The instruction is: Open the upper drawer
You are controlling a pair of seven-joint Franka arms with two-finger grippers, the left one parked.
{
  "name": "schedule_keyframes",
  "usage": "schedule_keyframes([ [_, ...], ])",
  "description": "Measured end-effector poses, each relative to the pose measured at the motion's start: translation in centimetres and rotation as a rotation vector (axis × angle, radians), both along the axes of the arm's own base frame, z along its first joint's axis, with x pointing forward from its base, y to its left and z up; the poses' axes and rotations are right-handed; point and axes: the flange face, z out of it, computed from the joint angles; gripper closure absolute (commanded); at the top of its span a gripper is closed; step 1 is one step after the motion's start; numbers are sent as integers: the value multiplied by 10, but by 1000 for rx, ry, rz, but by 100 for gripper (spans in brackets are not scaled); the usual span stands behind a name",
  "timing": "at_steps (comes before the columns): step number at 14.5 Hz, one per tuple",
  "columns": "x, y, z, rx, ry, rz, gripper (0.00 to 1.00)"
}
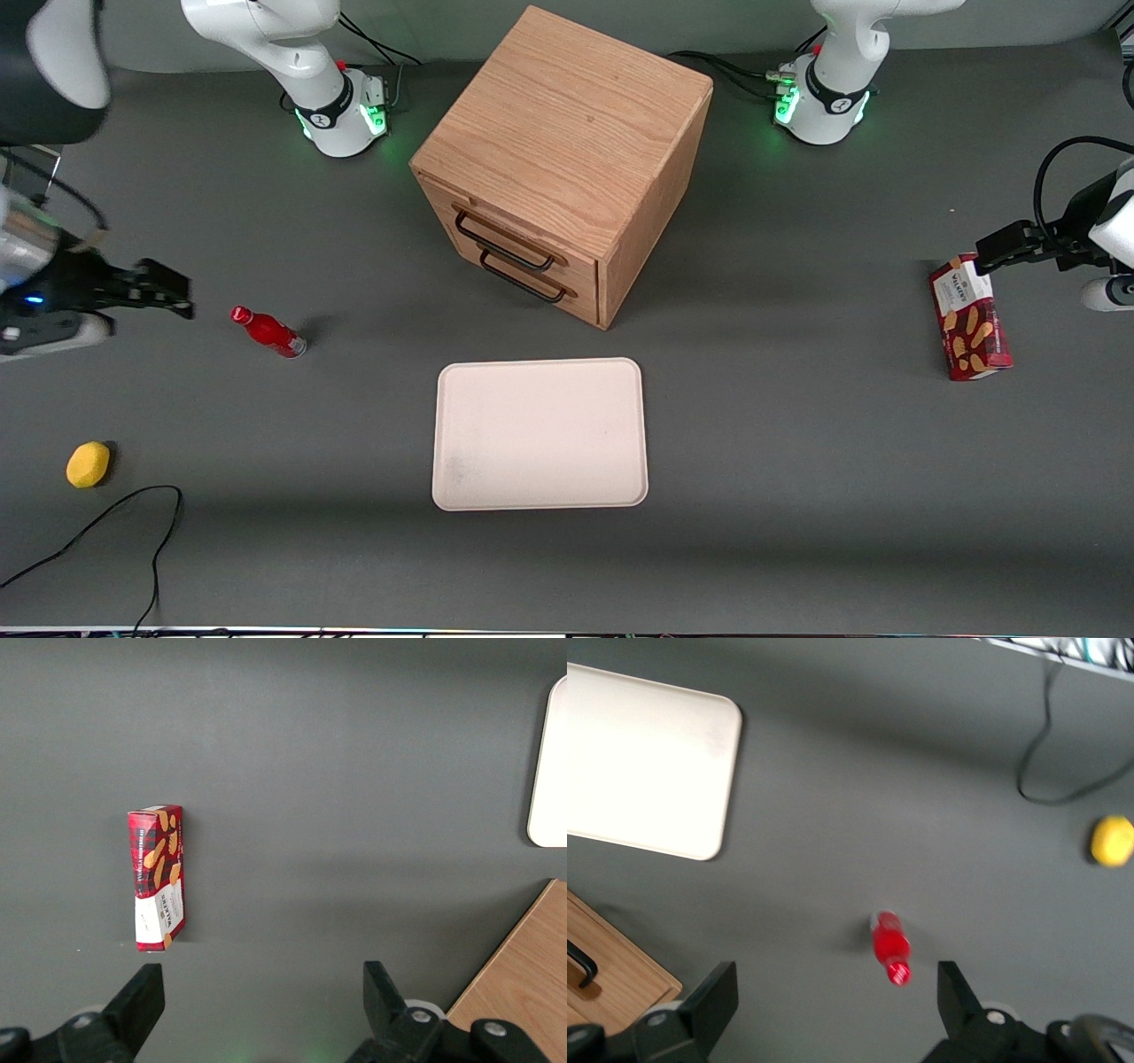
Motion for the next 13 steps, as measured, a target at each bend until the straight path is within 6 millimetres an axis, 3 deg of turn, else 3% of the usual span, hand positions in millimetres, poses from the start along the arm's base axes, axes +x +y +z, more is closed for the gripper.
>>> schedule_keyframes([
  [3, 0, 59, -6, 5, -27, 95, 0],
  [6, -12, 120, -9, 7, -24, 194, 0],
  [10, -43, 201, -11, 30, -13, 327, 0],
  [11, -60, 236, -11, 33, -12, 388, 0],
  [13, -73, 259, -11, 32, -10, 452, 0],
])
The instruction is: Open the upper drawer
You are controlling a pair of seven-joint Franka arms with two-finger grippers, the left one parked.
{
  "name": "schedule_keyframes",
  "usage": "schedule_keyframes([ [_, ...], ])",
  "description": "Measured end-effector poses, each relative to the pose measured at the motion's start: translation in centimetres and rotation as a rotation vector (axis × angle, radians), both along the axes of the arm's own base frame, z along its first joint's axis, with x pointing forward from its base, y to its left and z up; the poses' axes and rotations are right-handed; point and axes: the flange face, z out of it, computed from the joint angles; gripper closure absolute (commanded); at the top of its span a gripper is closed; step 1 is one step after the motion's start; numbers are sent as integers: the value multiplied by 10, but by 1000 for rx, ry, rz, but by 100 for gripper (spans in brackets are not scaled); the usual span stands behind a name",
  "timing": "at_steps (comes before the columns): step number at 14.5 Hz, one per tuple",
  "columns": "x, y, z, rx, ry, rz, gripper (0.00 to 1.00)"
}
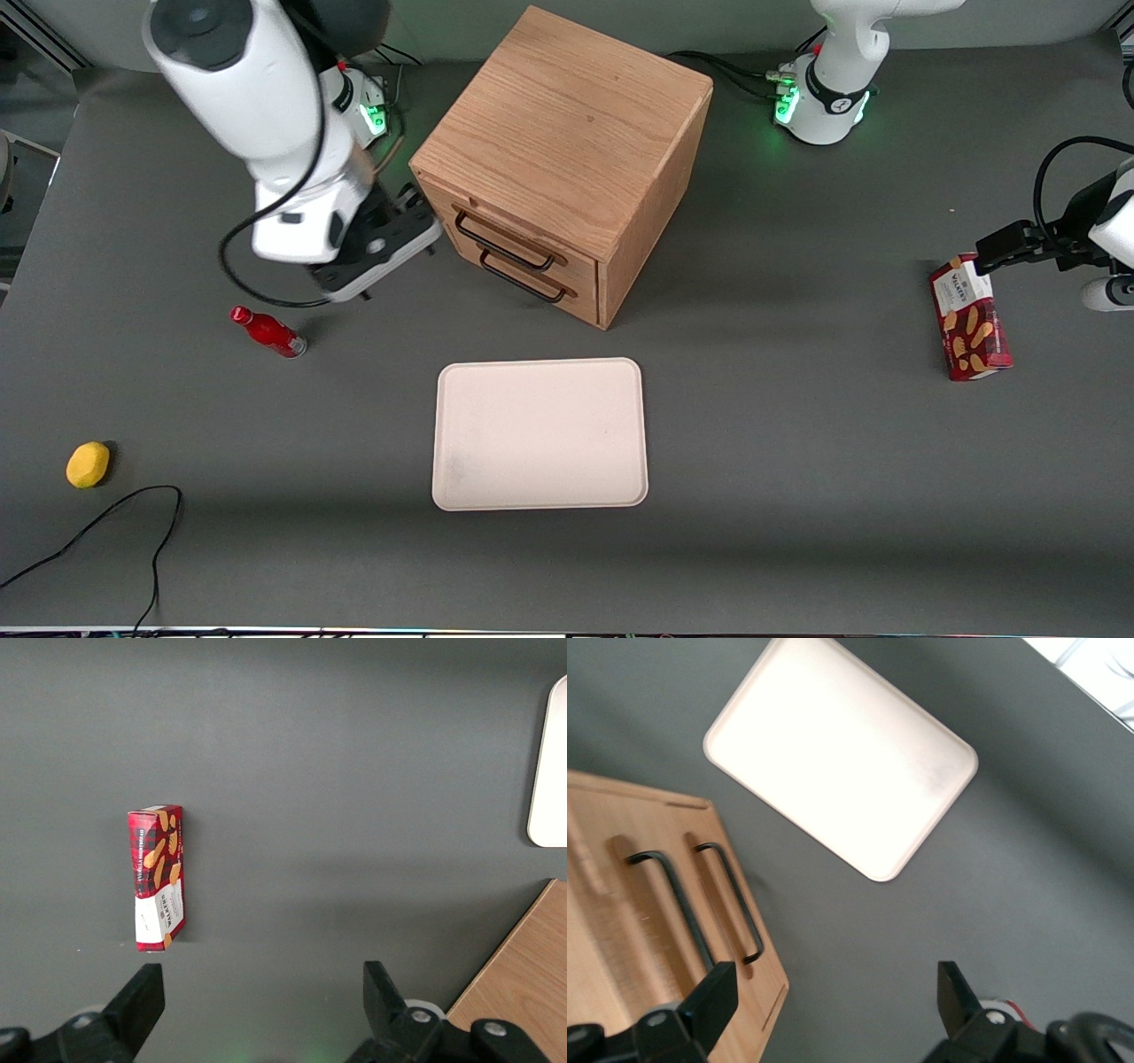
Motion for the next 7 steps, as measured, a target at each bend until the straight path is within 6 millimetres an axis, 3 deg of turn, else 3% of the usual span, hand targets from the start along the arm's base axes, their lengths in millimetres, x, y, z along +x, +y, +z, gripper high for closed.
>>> schedule_keyframes([
  [3, -14, 19, -2, -12, 13, 102, 0],
  [7, -22, 26, -16, -39, 53, 211, 0],
])
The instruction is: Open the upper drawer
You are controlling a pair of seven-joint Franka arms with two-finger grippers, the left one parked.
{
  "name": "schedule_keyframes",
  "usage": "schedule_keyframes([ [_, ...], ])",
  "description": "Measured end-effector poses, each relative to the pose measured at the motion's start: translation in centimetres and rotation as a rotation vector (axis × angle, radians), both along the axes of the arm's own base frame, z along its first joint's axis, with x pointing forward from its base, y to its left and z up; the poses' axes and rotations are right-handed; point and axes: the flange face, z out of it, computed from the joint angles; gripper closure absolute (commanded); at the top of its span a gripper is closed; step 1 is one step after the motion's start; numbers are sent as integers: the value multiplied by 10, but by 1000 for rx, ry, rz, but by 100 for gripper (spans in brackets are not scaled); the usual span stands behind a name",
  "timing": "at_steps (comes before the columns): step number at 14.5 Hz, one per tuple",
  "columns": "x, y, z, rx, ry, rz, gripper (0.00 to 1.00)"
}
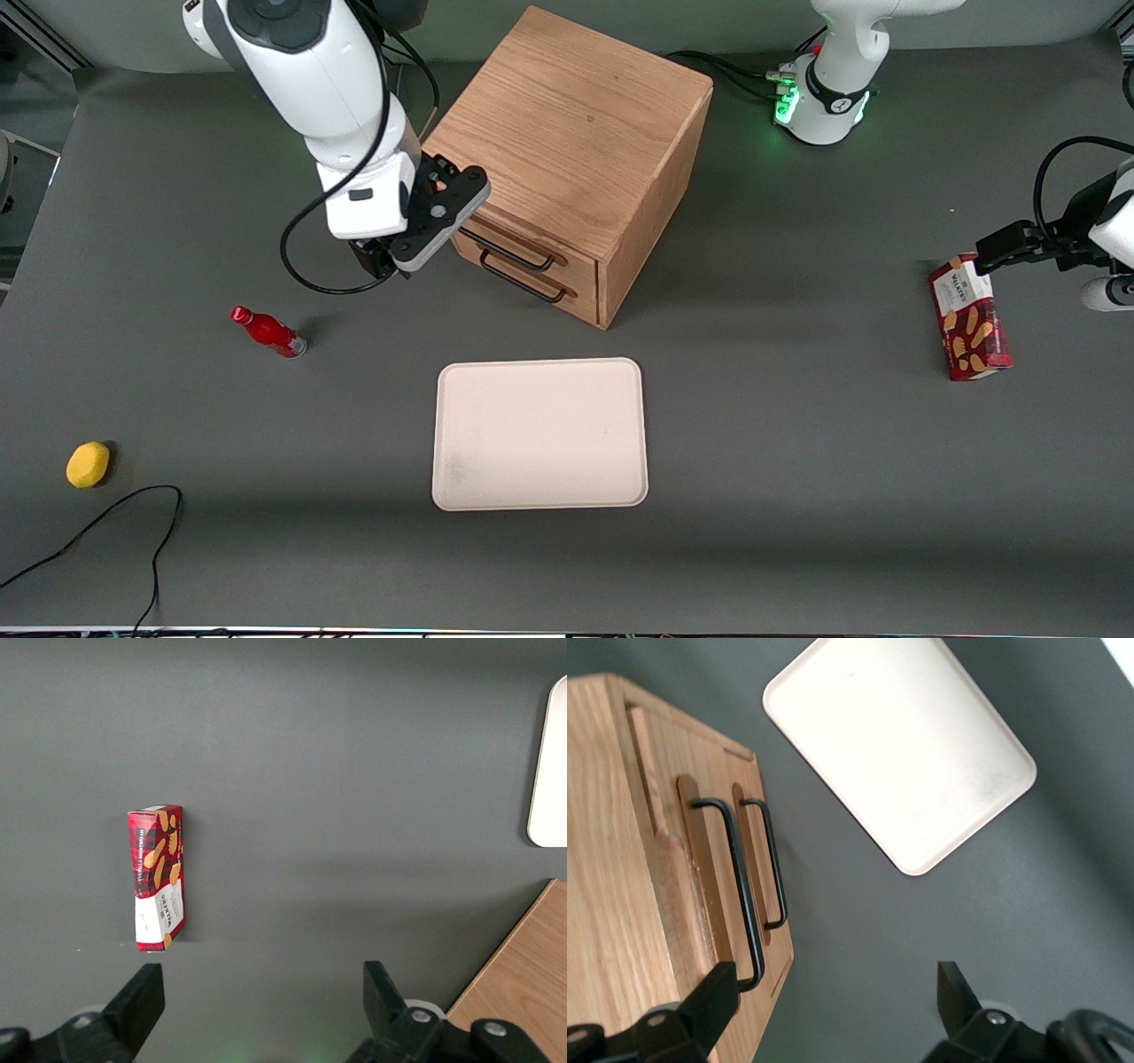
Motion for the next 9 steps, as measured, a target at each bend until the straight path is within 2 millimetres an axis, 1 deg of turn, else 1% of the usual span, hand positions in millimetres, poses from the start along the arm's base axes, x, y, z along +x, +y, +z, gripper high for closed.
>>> schedule_keyframes([
  [6, -10, 12, -11, 33, 49, 55, 0],
  [9, -12, 14, -14, 52, 68, 88, 0],
])
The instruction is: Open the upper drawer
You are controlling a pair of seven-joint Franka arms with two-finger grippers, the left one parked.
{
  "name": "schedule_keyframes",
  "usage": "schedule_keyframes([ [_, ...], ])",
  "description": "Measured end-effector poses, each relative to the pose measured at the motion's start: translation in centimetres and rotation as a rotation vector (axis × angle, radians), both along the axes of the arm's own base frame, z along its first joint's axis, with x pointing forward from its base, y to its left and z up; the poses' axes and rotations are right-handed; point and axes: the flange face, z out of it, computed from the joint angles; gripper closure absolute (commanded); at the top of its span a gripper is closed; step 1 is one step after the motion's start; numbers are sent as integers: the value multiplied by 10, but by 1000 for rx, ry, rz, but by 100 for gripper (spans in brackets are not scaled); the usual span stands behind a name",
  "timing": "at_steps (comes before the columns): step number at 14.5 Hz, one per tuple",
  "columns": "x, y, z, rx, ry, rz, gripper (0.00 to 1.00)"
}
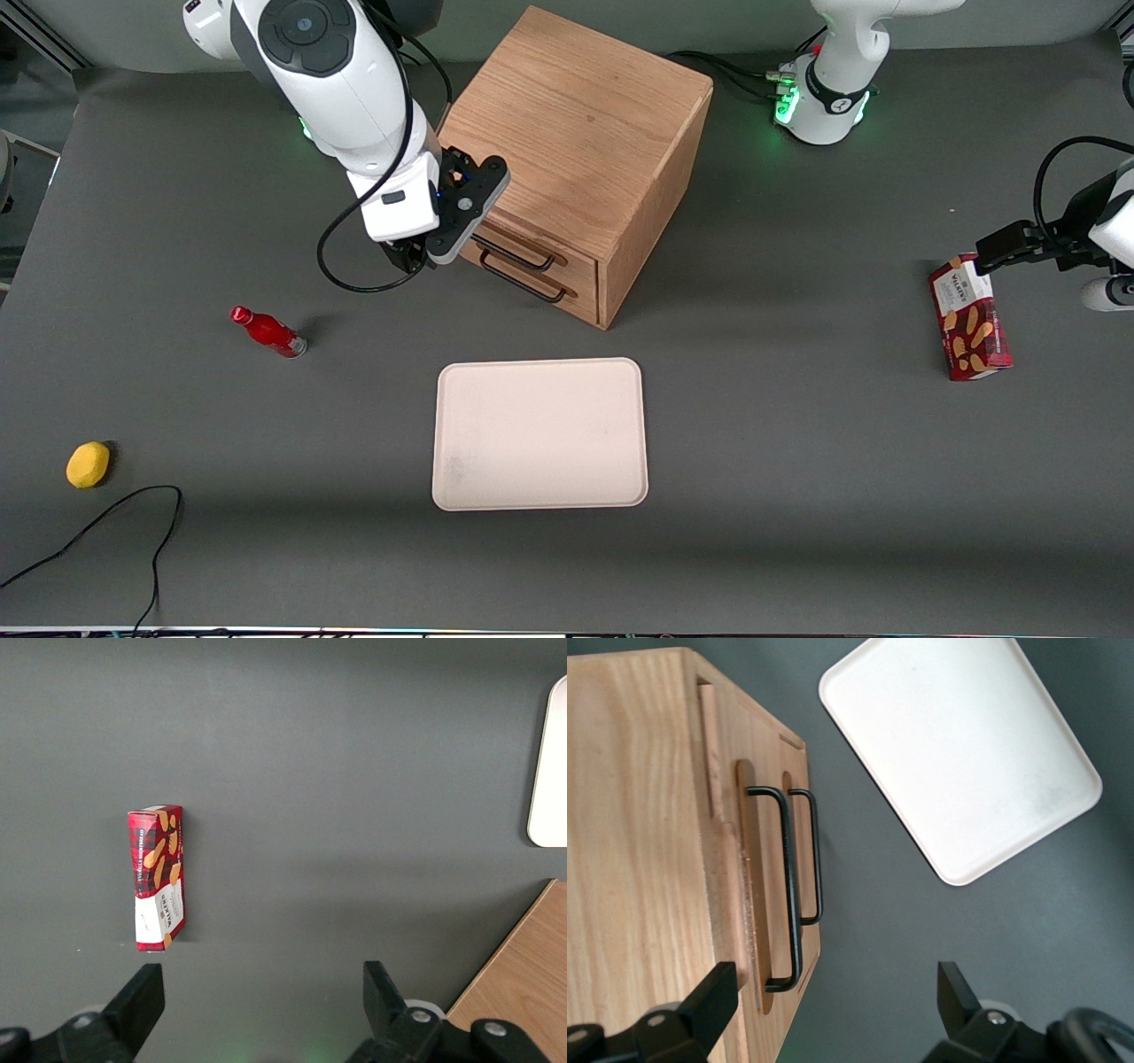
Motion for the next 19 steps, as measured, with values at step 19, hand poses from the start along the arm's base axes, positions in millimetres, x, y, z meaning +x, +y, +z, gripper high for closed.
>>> schedule_keyframes([
  [19, -4, 5, -74, 31, 58, 9, 0],
])
